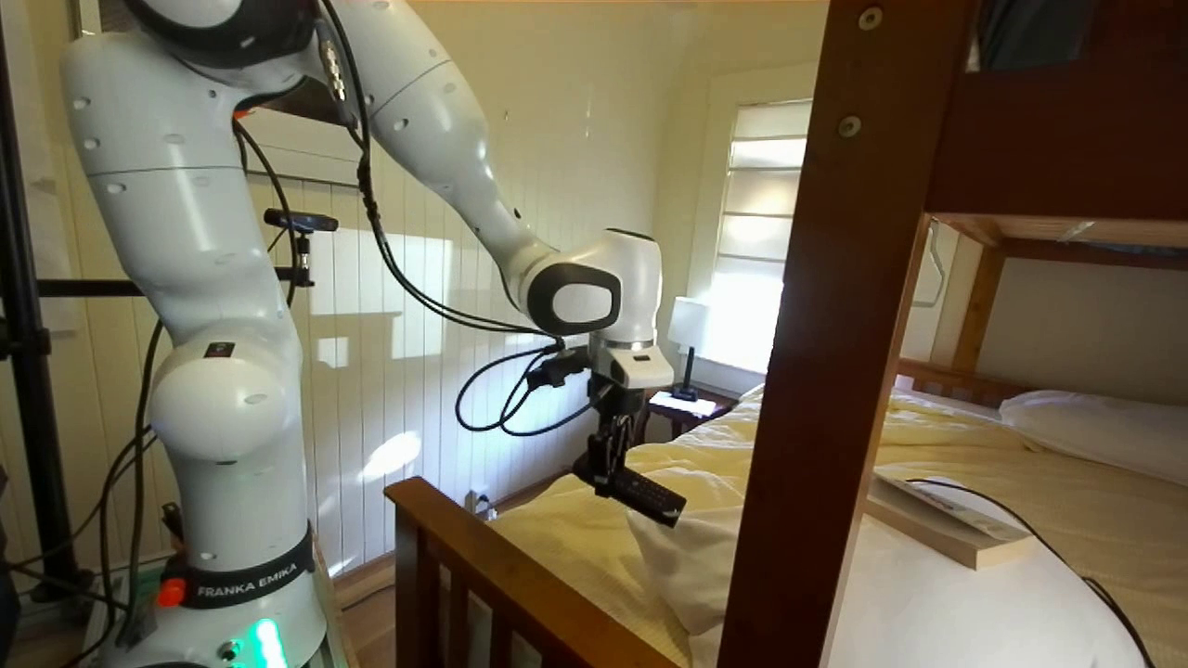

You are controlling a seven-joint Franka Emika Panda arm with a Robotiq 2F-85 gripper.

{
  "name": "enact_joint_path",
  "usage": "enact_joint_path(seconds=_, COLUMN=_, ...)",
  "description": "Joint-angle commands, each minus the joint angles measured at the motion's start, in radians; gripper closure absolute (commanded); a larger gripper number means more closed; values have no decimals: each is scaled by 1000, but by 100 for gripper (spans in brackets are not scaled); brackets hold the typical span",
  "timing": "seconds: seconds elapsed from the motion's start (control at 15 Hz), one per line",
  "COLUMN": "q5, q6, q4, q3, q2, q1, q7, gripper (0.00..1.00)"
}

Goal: Remove the black remote from the bed stand and put it on the book on the pillow

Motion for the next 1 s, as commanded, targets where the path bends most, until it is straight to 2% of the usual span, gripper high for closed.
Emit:
enact_joint_path(seconds=0.0, q5=8, q6=-3, q4=4, q3=24, q2=5, q1=-24, q7=-9, gripper=38)
enact_joint_path(seconds=0.07, q5=8, q6=-3, q4=4, q3=23, q2=8, q1=-24, q7=-10, gripper=38)
enact_joint_path(seconds=0.13, q5=8, q6=-3, q4=4, q3=23, q2=9, q1=-23, q7=-10, gripper=63)
enact_joint_path(seconds=0.33, q5=30, q6=181, q4=95, q3=74, q2=95, q1=-6, q7=155, gripper=63)
enact_joint_path(seconds=0.53, q5=-28, q6=338, q4=227, q3=131, q2=204, q1=3, q7=314, gripper=63)
enact_joint_path(seconds=0.6, q5=-120, q6=383, q4=278, q3=150, q2=246, q1=-6, q7=408, gripper=63)
enact_joint_path(seconds=0.67, q5=-205, q6=414, q4=336, q3=170, q2=291, q1=-47, q7=481, gripper=63)
enact_joint_path(seconds=0.73, q5=-288, q6=399, q4=411, q3=150, q2=326, q1=-50, q7=559, gripper=63)
enact_joint_path(seconds=0.87, q5=-445, q6=331, q4=529, q3=71, q2=380, q1=6, q7=722, gripper=63)
enact_joint_path(seconds=0.93, q5=-499, q6=288, q4=591, q3=65, q2=426, q1=25, q7=800, gripper=63)
